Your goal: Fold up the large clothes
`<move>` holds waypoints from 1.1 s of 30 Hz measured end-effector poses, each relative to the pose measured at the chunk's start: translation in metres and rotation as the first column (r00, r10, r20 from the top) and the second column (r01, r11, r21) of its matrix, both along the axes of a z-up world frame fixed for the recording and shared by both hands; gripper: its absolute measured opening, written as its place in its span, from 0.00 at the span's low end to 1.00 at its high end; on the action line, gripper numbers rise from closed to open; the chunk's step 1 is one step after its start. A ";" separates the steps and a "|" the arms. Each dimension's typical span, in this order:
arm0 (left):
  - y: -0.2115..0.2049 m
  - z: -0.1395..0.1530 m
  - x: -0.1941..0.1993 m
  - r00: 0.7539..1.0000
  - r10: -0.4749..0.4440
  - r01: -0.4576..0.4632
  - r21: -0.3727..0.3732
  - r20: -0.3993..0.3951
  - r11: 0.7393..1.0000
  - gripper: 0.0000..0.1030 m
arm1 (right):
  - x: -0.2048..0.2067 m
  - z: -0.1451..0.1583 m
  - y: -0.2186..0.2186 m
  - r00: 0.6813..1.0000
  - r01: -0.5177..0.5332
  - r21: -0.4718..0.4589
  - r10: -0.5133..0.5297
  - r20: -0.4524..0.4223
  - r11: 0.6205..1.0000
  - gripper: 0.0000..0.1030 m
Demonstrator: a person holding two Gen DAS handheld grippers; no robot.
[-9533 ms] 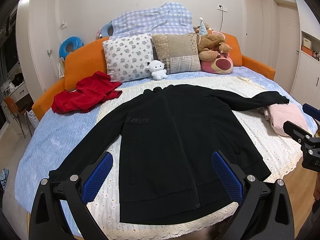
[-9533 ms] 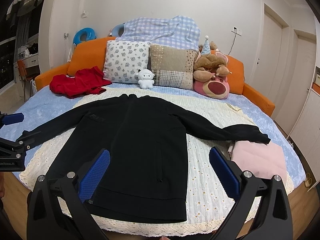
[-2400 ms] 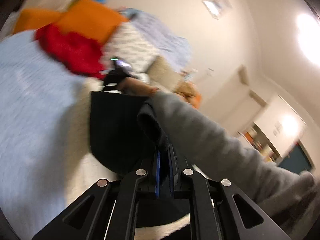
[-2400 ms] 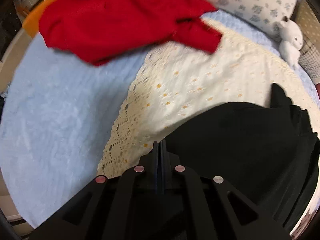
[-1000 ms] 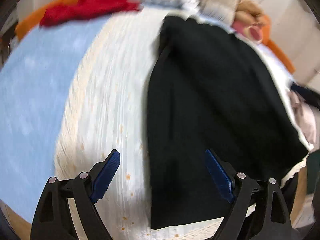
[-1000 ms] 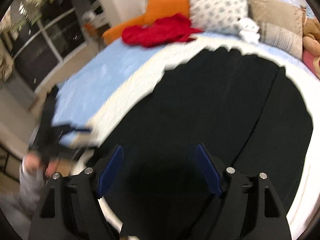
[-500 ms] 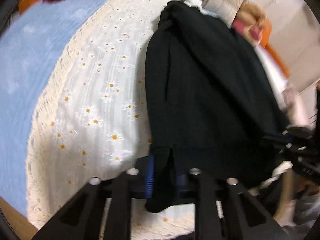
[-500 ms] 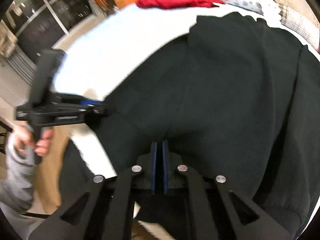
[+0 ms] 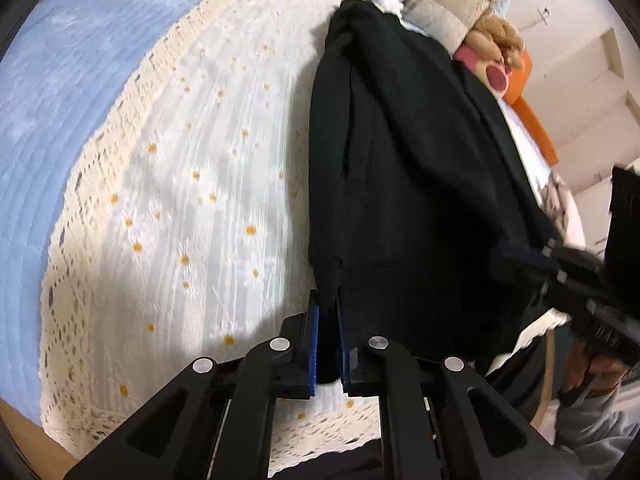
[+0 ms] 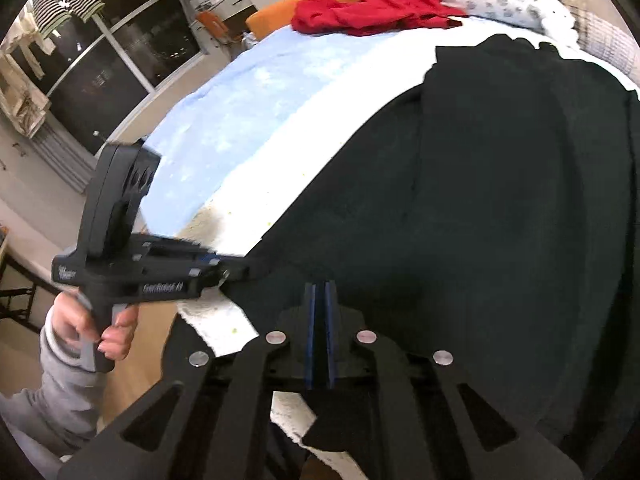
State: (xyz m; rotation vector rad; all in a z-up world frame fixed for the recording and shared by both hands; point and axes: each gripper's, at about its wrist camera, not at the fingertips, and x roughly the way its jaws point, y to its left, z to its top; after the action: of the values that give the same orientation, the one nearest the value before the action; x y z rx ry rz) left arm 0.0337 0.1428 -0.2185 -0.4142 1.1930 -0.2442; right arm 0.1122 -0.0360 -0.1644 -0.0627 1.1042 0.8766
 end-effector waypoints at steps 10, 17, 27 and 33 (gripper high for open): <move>0.023 0.092 0.061 0.977 0.031 -0.018 -0.062 0.213 0.998 0.69 | -0.009 0.027 -0.041 0.973 0.140 -0.056 -0.127 0.195 0.989 0.76; 0.002 0.093 0.221 0.973 0.005 -0.010 0.022 0.230 1.000 0.70 | 0.000 0.006 -0.075 0.937 0.302 -0.110 -0.273 0.218 0.947 0.76; -0.025 0.034 0.322 0.990 -0.075 0.062 0.111 0.120 0.992 0.18 | -0.006 -0.014 -0.087 0.937 0.323 -0.092 -0.305 0.171 0.942 0.76; 0.012 0.037 0.323 0.991 -0.008 0.007 0.009 0.132 1.000 0.14 | -0.010 -0.002 -0.083 0.946 0.291 -0.064 -0.277 0.169 0.955 0.61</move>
State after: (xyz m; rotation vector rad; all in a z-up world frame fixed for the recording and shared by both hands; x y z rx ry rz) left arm 0.3563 0.1547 -0.1815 -0.3801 1.0658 -0.2685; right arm 0.1022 -0.1187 -0.1666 -0.0435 0.9733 0.5537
